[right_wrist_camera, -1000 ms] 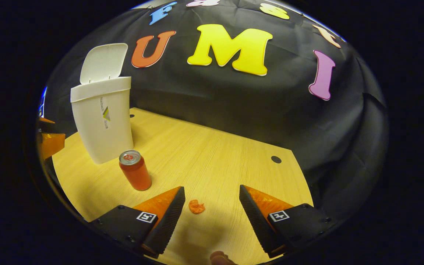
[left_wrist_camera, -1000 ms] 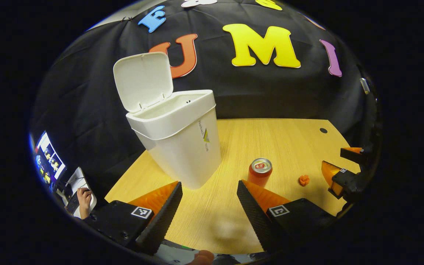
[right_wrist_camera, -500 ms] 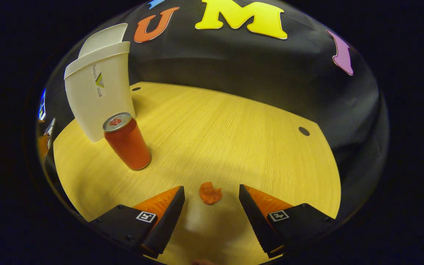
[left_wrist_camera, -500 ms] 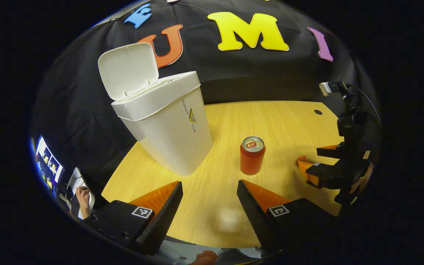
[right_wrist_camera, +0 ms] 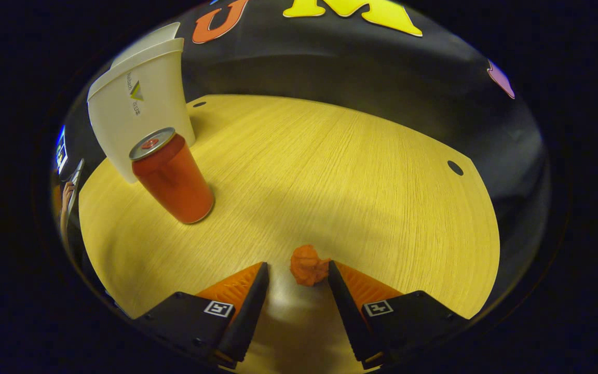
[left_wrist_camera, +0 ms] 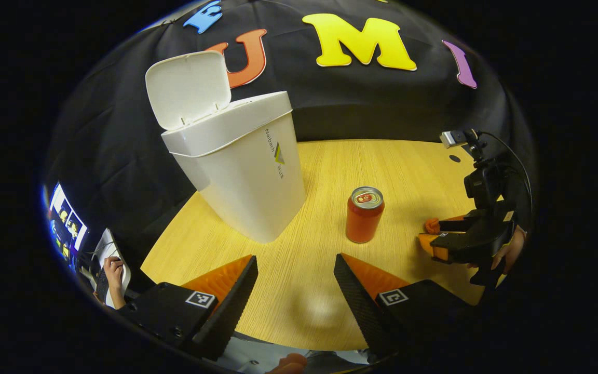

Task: Press the lid of the desktop garbage bin to open it, pick up the crumpled paper on the desktop and throw it into the bin, then pick up the pop can on the desktop and drop it into the bin, and finally close the garbage bin lid.

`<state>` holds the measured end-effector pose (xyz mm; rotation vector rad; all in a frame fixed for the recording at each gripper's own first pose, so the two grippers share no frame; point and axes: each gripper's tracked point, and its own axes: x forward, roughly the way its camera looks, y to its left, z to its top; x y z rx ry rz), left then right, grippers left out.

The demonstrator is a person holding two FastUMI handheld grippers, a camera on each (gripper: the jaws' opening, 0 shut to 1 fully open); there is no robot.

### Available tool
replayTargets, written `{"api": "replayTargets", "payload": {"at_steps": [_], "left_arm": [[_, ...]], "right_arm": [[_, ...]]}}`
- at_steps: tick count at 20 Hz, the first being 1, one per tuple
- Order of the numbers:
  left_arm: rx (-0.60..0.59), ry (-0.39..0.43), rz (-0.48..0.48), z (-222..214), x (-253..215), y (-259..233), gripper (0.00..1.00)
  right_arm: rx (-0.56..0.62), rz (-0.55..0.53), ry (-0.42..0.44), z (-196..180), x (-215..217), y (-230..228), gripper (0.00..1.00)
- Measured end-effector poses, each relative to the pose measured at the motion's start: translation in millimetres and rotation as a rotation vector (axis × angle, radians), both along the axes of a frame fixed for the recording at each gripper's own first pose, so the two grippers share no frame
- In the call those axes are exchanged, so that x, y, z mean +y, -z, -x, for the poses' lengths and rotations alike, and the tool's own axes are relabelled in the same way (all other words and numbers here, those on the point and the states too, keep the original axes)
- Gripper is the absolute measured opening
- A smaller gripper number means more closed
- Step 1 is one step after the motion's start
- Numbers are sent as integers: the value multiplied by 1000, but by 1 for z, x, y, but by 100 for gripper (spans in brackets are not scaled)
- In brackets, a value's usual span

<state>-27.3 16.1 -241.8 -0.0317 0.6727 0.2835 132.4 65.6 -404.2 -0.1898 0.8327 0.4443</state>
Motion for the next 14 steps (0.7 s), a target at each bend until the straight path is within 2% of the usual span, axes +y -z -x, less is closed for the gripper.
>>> {"api": "replayTargets", "payload": {"at_steps": [2, 3, 4, 7, 9, 10, 11, 12, 14], "left_arm": [[-4, 0, -6, 1, 2, 0, 98], [-4, 1, -14, 2, 5, 0, 98], [-2, 2, -16, 4, 6, 1, 97], [-1, -1, -2, 6, 8, 5, 98], [-3, 4, 4, 6, 9, 6, 98], [-1, 8, 6, 7, 9, 7, 97], [2, 12, 7, 9, 10, 9, 97], [5, 17, 5, 11, 11, 9, 97], [5, 32, -1, 13, 12, 10, 97]], "right_arm": [[-1, 11, -6, -2, 2, 3, 75], [-8, 20, -7, -1, 1, 1, 63], [-9, 30, -10, 0, 1, -1, 39], [5, 31, -1, -2, 2, -1, 43], [34, 13, 31, -4, 2, -1, 46], [39, 4, 48, -5, 1, -2, 41], [28, 23, 83, -11, -5, -4, 45], [26, 24, 102, -17, -6, 2, 17], [22, 12, 117, -16, -6, 0, 20]]}}
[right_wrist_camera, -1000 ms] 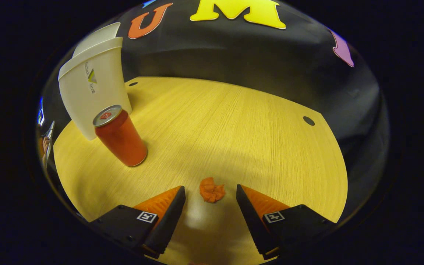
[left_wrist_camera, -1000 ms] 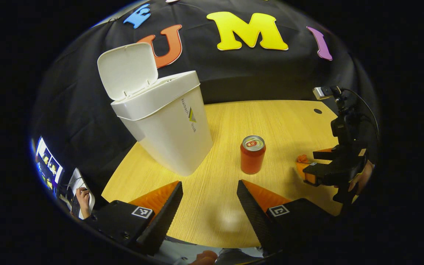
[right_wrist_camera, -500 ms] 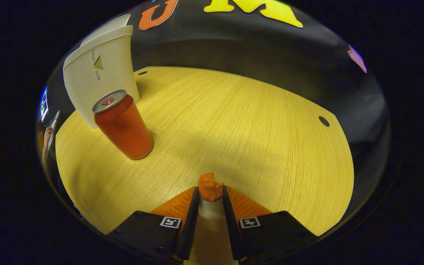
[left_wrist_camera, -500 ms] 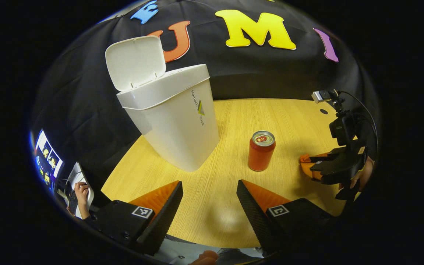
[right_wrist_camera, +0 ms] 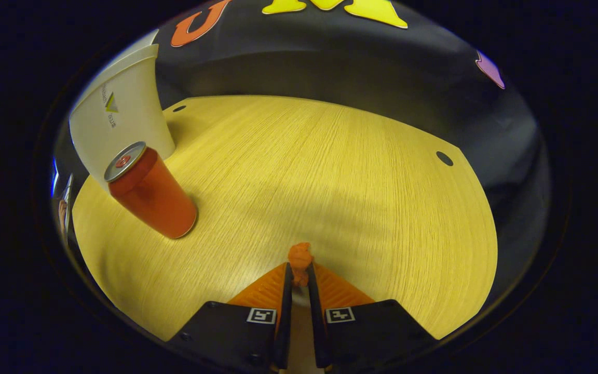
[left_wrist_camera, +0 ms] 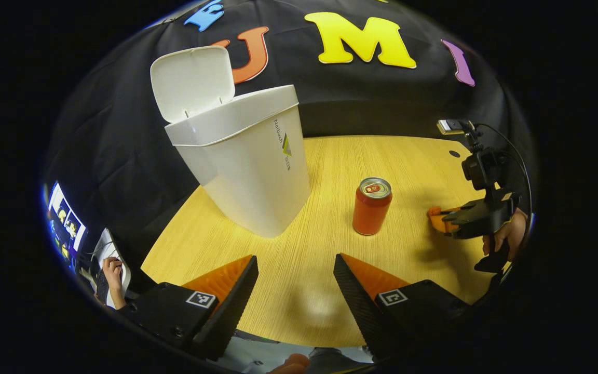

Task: Press the lid of the desktop garbage bin to open it, pick up the crumpled paper on the desktop and throw it into the bin, then pick up the pop can on the desktop and drop it into the bin, and finally close the garbage bin lid.

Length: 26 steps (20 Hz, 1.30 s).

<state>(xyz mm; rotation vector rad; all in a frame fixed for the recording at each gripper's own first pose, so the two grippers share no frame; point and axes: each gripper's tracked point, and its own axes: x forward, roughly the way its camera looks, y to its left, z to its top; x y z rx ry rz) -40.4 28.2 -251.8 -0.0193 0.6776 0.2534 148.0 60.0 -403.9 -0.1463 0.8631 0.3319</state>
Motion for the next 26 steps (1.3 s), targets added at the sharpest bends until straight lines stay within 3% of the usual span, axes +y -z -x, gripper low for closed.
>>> {"api": "replayTargets", "payload": {"at_steps": [5, 11, 14, 20, 26], "left_arm": [[-17, 46, -17, 2, 2, -4, 97], [-103, 120, -10, -18, 1, -24, 97], [-136, 161, 5, -21, 0, -29, 96], [-138, 155, 43, -9, 29, -22, 97], [-174, 156, 57, 10, 71, -20, 97]], "right_arm": [[-46, -38, 49, 10, -10, -34, 20], [-202, -138, 110, 5, -15, -155, 20], [-284, -144, 96, 1, -8, -213, 19], [-433, -187, -7, -3, 63, -316, 19], [-526, -220, -184, -3, 189, -378, 19]]}}
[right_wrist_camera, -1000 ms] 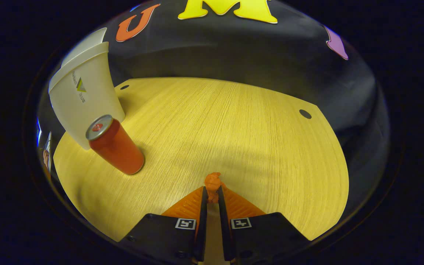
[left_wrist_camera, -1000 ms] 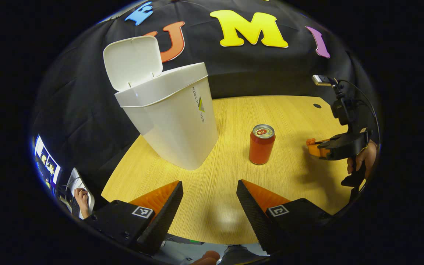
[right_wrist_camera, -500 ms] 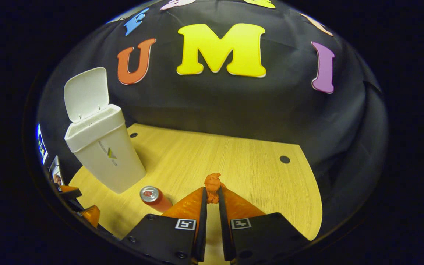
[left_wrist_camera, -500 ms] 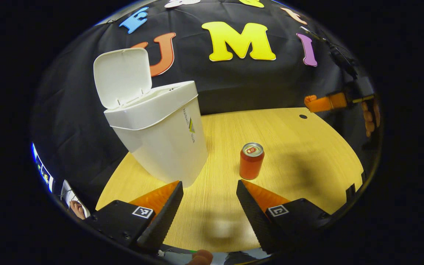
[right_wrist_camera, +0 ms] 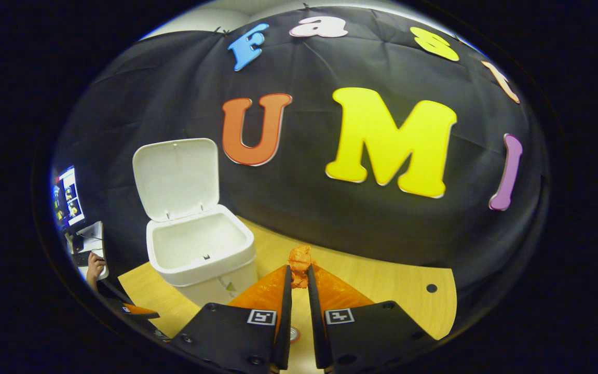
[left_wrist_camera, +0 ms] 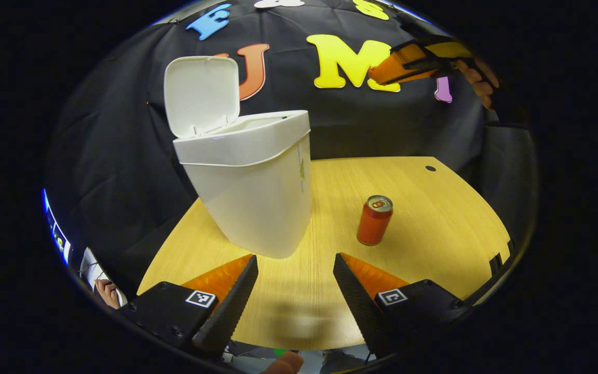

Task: Press the lid of the desktop garbage bin to open it, pick up the crumpled paper on the desktop and throw it into the bin, then pick up the pop can on the desktop and drop it into the bin, and finally close the garbage bin lid.

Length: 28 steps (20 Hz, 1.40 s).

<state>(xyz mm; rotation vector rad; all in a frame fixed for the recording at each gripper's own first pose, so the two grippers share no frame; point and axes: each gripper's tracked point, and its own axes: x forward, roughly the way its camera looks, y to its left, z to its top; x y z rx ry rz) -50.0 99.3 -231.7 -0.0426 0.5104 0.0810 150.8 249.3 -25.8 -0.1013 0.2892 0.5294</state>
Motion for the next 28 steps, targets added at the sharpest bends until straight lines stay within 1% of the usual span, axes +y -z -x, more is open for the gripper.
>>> {"api": "replayTargets", "payload": {"at_steps": [3, 7, 9, 11, 12, 13, 14, 16, 18, 20, 21, 24, 26, 28], "left_arm": [[-17, -20, -12, 9, 22, 0, 98], [-12, -26, -36, 24, 47, 8, 97], [-6, -43, -40, 31, 62, 13, 98], [9, -70, -37, 37, 73, 20, 97], [12, -78, -33, 39, 77, 23, 97], [16, -85, -32, 40, 81, 25, 97], [21, -87, -35, 41, 82, 28, 97], [28, -90, -36, 41, 84, 32, 97], [30, -86, -19, 40, 80, 36, 97], [31, -76, -1, 37, 73, 38, 97], [32, -68, -2, 35, 69, 38, 97], [26, -41, 3, 27, 57, 40, 97], [27, -20, 6, 21, 44, 37, 97], [21, 1, -1, 14, 32, 34, 97]], "right_arm": [[6, 0, -69, 6, 68, 1, 19], [39, 38, -144, 17, 140, 23, 20], [67, 44, -168, 19, 163, 38, 19], [89, 53, -208, 26, 186, 47, 25], [90, 65, -218, 28, 193, 52, 26], [84, 71, -224, 30, 195, 54, 26], [80, 71, -234, 33, 198, 55, 32], [81, 77, -239, 31, 206, 61, 35], [89, 100, -215, 29, 202, 67, 60], [87, 97, -197, 28, 197, 67, 72], [85, 89, -192, 29, 194, 66, 72], [58, 62, -173, 27, 180, 52, 89], [38, 46, -139, 25, 161, 42, 95], [39, 26, -120, 26, 142, 35, 95]]}}
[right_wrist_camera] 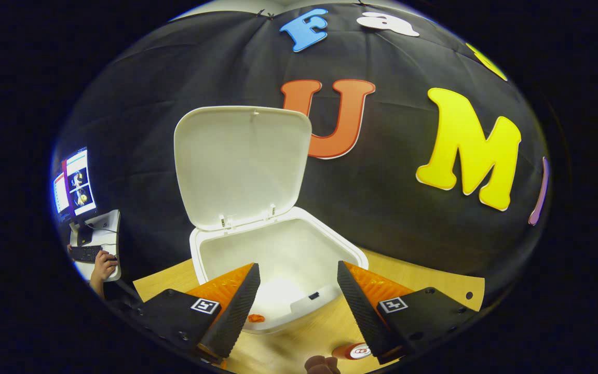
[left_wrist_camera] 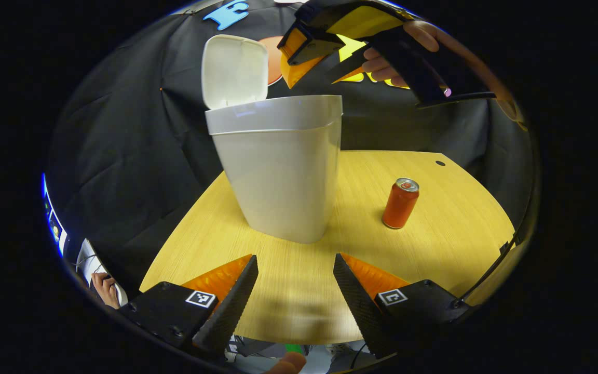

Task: Press the lid of the desktop garbage bin to open it, pick up the crumpled paper on the desktop and throw it into the bin, then pick up the pop can on the desktop and drop it into the bin, and finally close the garbage bin lid.

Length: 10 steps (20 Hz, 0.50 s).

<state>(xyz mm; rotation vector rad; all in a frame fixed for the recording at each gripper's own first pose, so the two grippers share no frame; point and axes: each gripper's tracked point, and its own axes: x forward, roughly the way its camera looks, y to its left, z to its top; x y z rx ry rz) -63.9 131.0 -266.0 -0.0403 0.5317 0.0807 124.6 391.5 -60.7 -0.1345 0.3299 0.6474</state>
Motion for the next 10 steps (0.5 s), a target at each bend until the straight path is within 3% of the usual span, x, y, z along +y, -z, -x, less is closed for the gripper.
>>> {"api": "replayTargets", "payload": {"at_steps": [5, 10], "left_arm": [[-25, 82, -35, -24, -42, -5, 97], [-39, 168, -40, -48, -96, 1, 97]], "right_arm": [[-18, -38, 68, 4, -68, -20, 95], [-71, -8, 142, 12, -148, -28, 95]]}}
